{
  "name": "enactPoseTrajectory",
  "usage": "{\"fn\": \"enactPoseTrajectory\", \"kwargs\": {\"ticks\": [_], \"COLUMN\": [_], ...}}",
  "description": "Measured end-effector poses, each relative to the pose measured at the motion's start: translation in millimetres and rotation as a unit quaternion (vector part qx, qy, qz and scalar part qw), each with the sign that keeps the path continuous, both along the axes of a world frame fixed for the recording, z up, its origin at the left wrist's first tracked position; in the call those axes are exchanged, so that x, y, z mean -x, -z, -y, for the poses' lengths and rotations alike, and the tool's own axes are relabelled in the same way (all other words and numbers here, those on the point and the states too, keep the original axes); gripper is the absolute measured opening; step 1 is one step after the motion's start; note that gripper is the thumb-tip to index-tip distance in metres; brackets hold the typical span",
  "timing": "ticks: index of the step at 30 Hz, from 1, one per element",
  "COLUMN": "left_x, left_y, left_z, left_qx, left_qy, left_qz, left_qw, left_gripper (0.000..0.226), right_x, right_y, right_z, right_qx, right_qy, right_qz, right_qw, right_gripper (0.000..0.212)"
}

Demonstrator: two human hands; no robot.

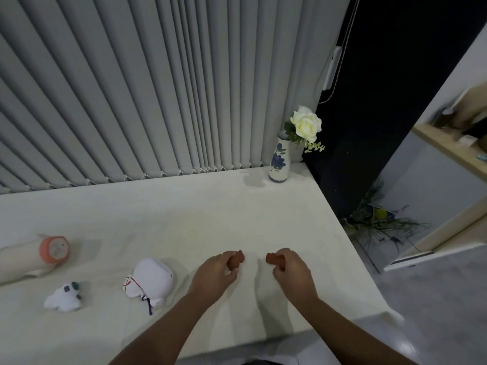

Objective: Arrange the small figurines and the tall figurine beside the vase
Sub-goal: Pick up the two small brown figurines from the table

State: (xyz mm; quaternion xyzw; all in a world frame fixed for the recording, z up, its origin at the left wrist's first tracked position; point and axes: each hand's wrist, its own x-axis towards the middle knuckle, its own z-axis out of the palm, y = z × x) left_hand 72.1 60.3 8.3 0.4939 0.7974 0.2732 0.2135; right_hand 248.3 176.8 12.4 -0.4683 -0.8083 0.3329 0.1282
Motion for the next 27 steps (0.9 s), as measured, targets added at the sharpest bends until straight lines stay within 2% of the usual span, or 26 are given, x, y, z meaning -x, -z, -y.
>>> {"fn": "enactPoseTrajectory", "kwargs": {"ticks": [4,9,13,20,24,27], "left_x": [-8.1,-12.1,-14.7,-15.5,-14.5,-13.1], "left_y": [-17.0,-26.7,-26.3,-23.3,-20.1,-16.1], "left_z": [-21.1,-39.6,-47.7,-56.8,-59.2,-62.3], "left_qx": [0.043,0.097,0.124,0.119,0.085,0.071], "left_qy": [0.043,0.064,0.061,0.081,0.097,0.105], "left_qz": [-0.006,-0.031,-0.015,-0.041,-0.028,-0.037], "left_qw": [0.998,0.993,0.990,0.989,0.991,0.991], "left_gripper": [0.027,0.034,0.043,0.026,0.024,0.030], "right_x": [-1.1,3.1,5.6,5.4,5.5,6.1], "right_y": [-7.8,-8.2,-3.6,5.3,9.8,14.8], "right_z": [-13.2,-23.9,-26.0,-31.3,-31.0,-29.8], "right_qx": [0.011,0.012,0.027,0.048,0.041,0.014], "right_qy": [0.009,0.010,-0.009,-0.017,-0.035,-0.046], "right_qz": [0.015,0.044,0.055,0.019,0.019,0.021], "right_qw": [1.000,0.999,0.998,0.999,0.998,0.999], "right_gripper": [0.023,0.023,0.020,0.015,0.009,0.016]}}
